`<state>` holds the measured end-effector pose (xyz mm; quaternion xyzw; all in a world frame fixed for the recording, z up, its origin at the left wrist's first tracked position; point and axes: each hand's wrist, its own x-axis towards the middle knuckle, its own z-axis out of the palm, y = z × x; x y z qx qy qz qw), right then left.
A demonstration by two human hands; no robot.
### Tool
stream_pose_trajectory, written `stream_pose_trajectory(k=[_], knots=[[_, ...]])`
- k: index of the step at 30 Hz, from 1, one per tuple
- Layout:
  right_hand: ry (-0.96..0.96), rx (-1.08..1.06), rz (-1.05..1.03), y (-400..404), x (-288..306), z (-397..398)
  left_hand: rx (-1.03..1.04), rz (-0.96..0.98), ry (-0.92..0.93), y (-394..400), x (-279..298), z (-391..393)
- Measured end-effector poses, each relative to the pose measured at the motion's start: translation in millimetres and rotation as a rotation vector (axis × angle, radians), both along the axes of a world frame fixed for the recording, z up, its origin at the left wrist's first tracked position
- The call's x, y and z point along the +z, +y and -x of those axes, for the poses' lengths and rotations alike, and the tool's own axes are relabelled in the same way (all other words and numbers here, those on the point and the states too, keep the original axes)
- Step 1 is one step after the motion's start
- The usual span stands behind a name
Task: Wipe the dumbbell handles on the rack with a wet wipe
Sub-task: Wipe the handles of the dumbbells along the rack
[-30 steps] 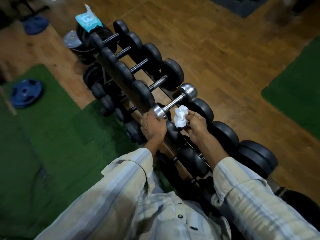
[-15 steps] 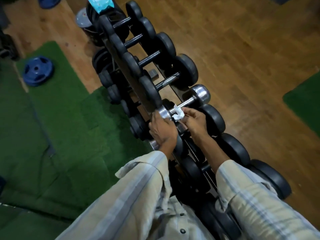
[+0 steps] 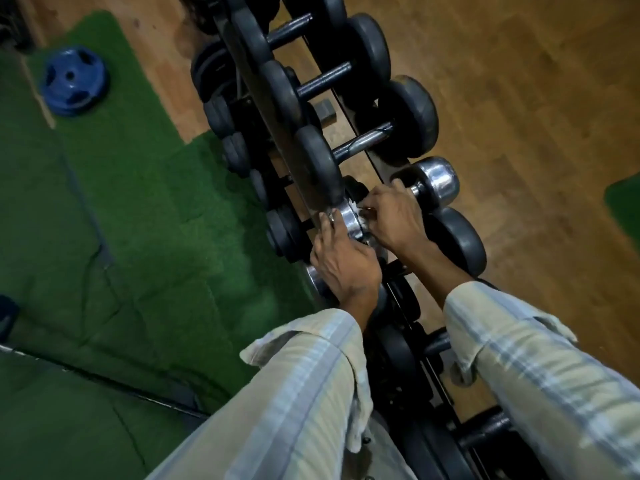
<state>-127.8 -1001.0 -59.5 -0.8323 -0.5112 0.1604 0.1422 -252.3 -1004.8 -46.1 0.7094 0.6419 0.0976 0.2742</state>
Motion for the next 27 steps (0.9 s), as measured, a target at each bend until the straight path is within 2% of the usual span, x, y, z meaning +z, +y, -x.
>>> stream_pose_trajectory(k=[4,7,10,14,17,20,27], knots=[[-0.034,-0.013,0.192,28,0,-2,0.009,0.003,0.024,-3,4,-3],[0.025,-0.069,0.297,47,-3,-2,0.019,0.005,0.019,-1,5,-3],[0.119,-0.12,0.227,45,-6,2,0.041,0.017,0.006,0,7,-3],[0.246,-0.169,-0.03,2,-13,9,0.047,0.016,-0.021,-2,5,-4],[0.377,-0.281,-0.15,-21,-16,17,0.045,0.017,-0.02,-1,5,-4],[0.483,-0.479,-0.16,-30,-20,30,0.04,0.014,-0.022,-2,3,-3],[0.61,-0.767,-0.107,-19,-21,34,0.051,0.019,-0.019,-3,1,-3]])
